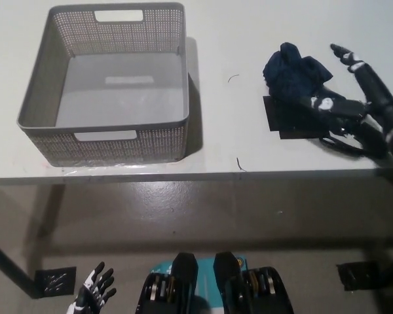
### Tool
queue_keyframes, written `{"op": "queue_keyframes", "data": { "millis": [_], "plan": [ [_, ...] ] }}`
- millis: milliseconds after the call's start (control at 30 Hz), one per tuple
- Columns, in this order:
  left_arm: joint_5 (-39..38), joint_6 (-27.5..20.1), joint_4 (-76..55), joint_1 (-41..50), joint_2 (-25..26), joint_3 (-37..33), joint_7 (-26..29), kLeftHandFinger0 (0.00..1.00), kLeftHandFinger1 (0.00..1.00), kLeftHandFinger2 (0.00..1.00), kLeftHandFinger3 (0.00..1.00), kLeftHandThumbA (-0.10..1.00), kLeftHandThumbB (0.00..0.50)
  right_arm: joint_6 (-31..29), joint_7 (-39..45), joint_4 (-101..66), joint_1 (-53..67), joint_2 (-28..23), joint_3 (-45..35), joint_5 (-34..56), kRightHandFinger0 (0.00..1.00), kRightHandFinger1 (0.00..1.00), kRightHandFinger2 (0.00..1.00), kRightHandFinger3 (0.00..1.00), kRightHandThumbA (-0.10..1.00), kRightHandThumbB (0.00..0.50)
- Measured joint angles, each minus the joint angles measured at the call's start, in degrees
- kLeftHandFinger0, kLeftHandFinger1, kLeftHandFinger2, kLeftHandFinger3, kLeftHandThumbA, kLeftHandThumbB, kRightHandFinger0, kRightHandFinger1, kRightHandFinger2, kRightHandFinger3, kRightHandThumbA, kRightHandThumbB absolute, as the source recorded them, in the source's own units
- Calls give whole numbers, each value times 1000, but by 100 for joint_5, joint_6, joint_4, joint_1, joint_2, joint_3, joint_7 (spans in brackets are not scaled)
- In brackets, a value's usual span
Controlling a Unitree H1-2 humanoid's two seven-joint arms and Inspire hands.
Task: Use the right hand to pick up a umbrella on the right side and place it into a container on the lft side
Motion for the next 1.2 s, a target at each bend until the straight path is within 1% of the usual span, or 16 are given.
{"op": "queue_keyframes", "data": {
  "millis": [33, 467, 600, 667, 800, 867, 900, 933, 967, 1000, 1033, 1067, 1100, 1133, 1167, 1200],
  "plan": [
    [0, 0, 2, -1, -2, -1, 1, 1000, 1000, 1000, 1000, 1000, 197, 20, -1, 384, -193, 8, 141, -54, 1000, 1000, 1000, 1000, 955, 462],
    [24, -2, 2, -3, 18, -87, -31, 1000, 1000, 1000, 1000, 1000, 190, 96, -256, 4286, -2056, 136, 2255, -1078, 1000, 1000, 1000, 1000, 948, 482],
    [46, -10, 2, 6, 66, -164, -69, 1000, 1000, 1000, 1000, 1000, 202, 136, -406, 4847, -2388, 182, 2940, -1486, 1000, 1000, 1000, 1000, 981, 488],
    [50, -12, 2, 34, 86, -186, -96, 1000, 1000, 1000, 1000, 1000, 205, 162, -469, 5026, -2404, 207, 3273, -1684, 1000, 1000, 1000, 1000, 949, 484],
    [53, -14, 2, 146, 104, -192, -125, 1000, 1000, 1000, 1000, 1000, 217, 166, -591, 5152, -2385, 241, 3462, -1822, 1000, 1000, 1000, 1000, 953, 478],
    [55, -15, 2, 148, 101, -194, -126, 1000, 1000, 1000, 1000, 1000, 213, 166, -622, 5169, -2384, 247, 3472, -1844, 1000, 1000, 1000, 1000, 836, 430],
    [60, -16, 2, 160, 99, -196, -126, 1000, 1000, 1000, 1000, 1000, 204, 165, -656, 5183, -2381, 256, 3468, -1851, 1000, 1000, 1000, 1000, 657, 416],
    [63, -19, 2, 165, 100, -196, -126, 1000, 1000, 1000, 1000, 1000, 206, 161, -680, 5189, -2375, 277, 3455, -1853, 819, 907, 1000, 1000, 448, 382],
    [67, -23, 2, 162, 101, -196, -127, 1000, 1000, 1000, 1000, 1000, 198, 162, -734, 5203, -2351, 305, 3412, -1852, 510, 597, 740, 1000, 231, 311],
    [67, -24, 2, 160, 101, -195, -128, 1000, 1000, 1000, 1000, 1000, 205, 157, -780, 5208, -2334, 318, 3376, -1847, 377, 488, 632, 846, -13, 286],
    [65, -27, 2, 150, 107, -195, -131, 1000, 1000, 1000, 1000, 1000, 206, 125, -922, 5212, -2266, 343, 3303, -1837, 336, 452, 595, 770, -83, 295],
    [65, -27, 5, 137, 110, -192, -131, 1000, 1000, 1000, 1000, 1000, 217, 83, -1042, 5209, -2204, 361, 3253, -1826, 185, 277, 379, 543, -99, 278],
    [64, -26, 10, 119, 117, -192, -131, 1000, 1000, 1000, 1000, 1000, 220, 27, -1160, 5201, -2146, 381, 3206, -1811, 12, 104, 212, 400, -100, 258],
    [63, -26, 11, 106, 121, -192, -132, 1000, 1000, 1000, 1000, 1000, 226, -15, -1235, 5199, -2096, 401, 3174, -1801, 2, 30, 123, 319, -100, 248],
    [63, -26, 12, 93, 131, -192, -131, 1000, 1000, 1000, 1000, 1000, 221, -77, -1403, 5198, -2007, 426, 3078, -1778, 0, 52, 155, 292, -100, 233],
    [63, -26, 11, 82, 138, -192, -132, 1000, 1000, 1000, 1000, 1000, 226, -138, -1556, 5195, -1956, 426, 2995, -1761, 8, 104, 210, 339, -100, 216]
  ]
}}
